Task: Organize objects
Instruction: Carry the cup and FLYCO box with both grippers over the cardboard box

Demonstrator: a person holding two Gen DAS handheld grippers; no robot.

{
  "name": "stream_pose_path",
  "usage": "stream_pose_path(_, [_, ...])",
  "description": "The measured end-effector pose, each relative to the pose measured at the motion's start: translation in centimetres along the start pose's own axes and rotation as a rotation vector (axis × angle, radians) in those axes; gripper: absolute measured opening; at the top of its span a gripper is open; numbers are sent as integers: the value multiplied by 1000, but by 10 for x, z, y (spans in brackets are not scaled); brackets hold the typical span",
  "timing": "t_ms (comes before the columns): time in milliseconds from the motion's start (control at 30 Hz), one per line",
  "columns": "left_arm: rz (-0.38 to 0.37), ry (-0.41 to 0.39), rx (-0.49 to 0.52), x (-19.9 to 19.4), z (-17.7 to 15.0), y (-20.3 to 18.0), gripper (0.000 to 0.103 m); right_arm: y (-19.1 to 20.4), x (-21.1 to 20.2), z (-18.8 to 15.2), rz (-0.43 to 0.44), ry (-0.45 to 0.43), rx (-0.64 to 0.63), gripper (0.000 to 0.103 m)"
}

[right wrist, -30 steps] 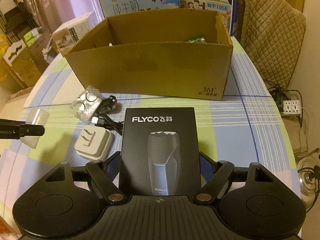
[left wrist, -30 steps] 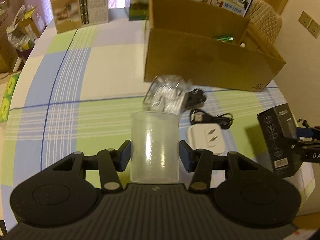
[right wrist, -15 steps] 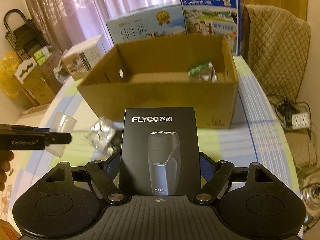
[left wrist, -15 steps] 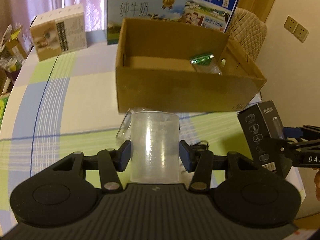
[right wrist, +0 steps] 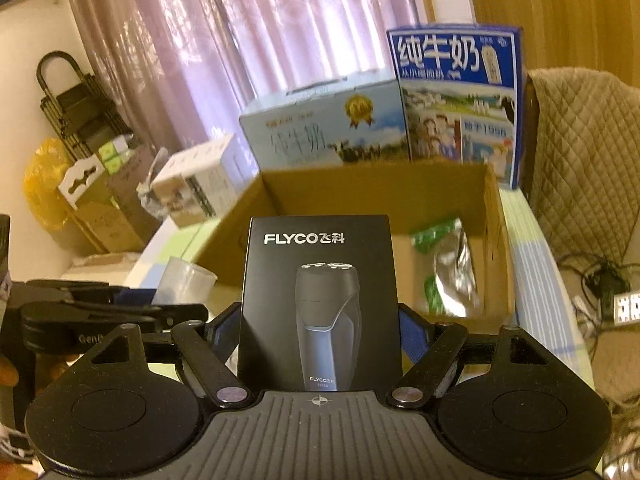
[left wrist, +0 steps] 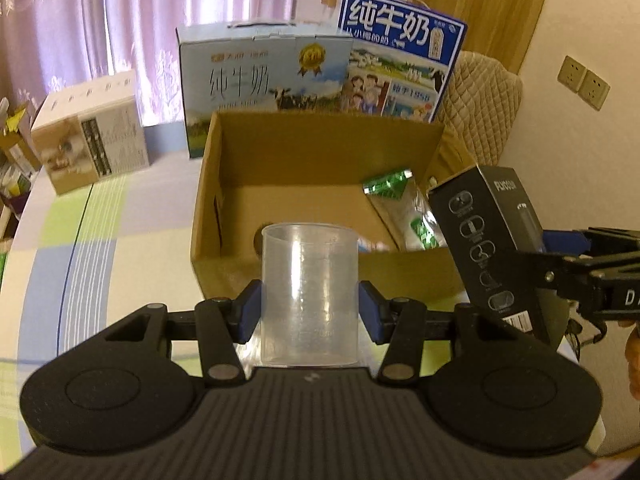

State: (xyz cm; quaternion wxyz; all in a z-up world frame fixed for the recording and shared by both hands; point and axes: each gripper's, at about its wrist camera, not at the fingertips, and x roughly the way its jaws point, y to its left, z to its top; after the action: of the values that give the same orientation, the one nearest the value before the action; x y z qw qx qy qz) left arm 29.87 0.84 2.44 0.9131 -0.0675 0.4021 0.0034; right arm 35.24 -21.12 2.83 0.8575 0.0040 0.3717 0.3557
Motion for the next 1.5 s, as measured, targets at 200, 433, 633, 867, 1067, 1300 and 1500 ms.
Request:
stream_pose_path(200, [16, -12, 1, 21, 33, 2, 46, -13, 23, 34, -18, -34, 17, 76])
stream_pose_path(433, [37, -1, 7, 54, 66, 3, 46, -27, 56, 64, -50, -30, 10, 76])
stream_pose_path(633, [53, 27, 22, 85, 83, 2, 46, -42, 91, 74, -84, 10, 8, 76])
stream_pose_path(867, [64, 75, 23, 121, 92, 4, 46, -60, 128, 74, -107, 72, 30, 76])
stream_pose_path(1067, [73, 109, 31, 141, 91, 8, 46, -70, 151, 71, -121, 118, 37, 76])
stream_pose_path(1300, [79, 126, 27, 154, 91, 13, 46, -78, 169, 73, -111, 138, 46, 76])
stream_pose_path(1500, [78, 132, 25, 159, 92, 15, 46, -84, 179, 74, -105, 129, 90, 78])
